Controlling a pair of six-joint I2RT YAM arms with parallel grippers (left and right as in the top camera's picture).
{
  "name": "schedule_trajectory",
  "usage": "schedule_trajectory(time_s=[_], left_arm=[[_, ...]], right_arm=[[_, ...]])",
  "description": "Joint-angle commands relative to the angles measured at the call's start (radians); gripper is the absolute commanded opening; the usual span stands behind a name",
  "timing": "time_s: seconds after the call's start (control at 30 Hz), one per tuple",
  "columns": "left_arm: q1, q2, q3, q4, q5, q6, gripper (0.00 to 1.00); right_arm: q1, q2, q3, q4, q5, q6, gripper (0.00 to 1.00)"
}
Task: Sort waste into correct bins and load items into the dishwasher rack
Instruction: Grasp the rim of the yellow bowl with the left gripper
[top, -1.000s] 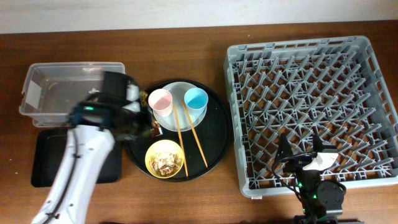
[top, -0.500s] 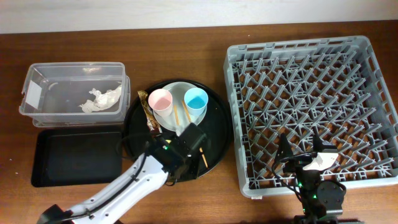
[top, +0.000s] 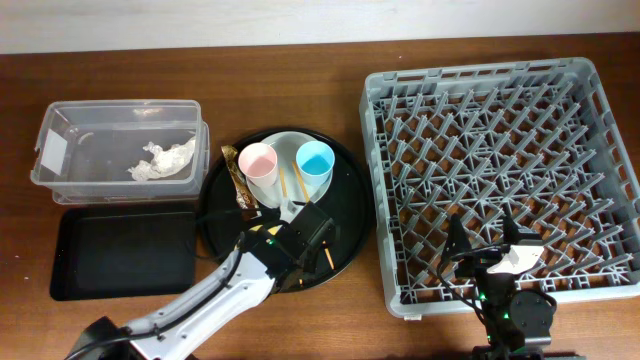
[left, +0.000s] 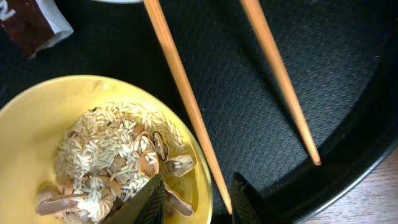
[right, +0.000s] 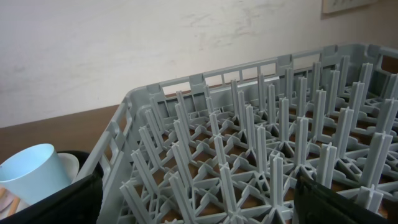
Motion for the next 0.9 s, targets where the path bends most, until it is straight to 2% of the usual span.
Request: schedule_trajectory(time_s=[0.0, 0.1, 0.3, 0.47, 0.67, 0.87], left_arm=[[-0.003, 0.042, -0.008, 0.014, -0.007, -0.01, 0.34], [-0.003, 0.076, -0.008, 0.025, -0.007, -0.01, 0.21], [-0.003, 0.079, -0.008, 0.033, -0.007, -0.01, 0.19], [-0.003, 0.079, -0.008, 0.024, -0.007, -0.01, 0.02], [-0.002, 0.071, 0.003, 0.01, -0.007, -0.009, 0.01], [0.048, -0.001, 0.167, -0.183, -0.006, 0.052, 0.01]], right_arm=[[-0.008, -0.01, -0.007, -0.003, 0.002, 0.005, 0.98], [-0.008, -0.01, -0.007, -0.003, 0.002, 0.005, 0.98], [-0.008, -0.01, -0.007, -0.003, 0.002, 0.005, 0.98], [-0.008, -0.01, -0.007, -0.003, 0.002, 0.005, 0.98], [-0.008, -0.01, -0.007, -0.003, 0.002, 0.005, 0.98], [-0.008, -0.01, -0.007, -0.003, 0.002, 0.005, 0.98]])
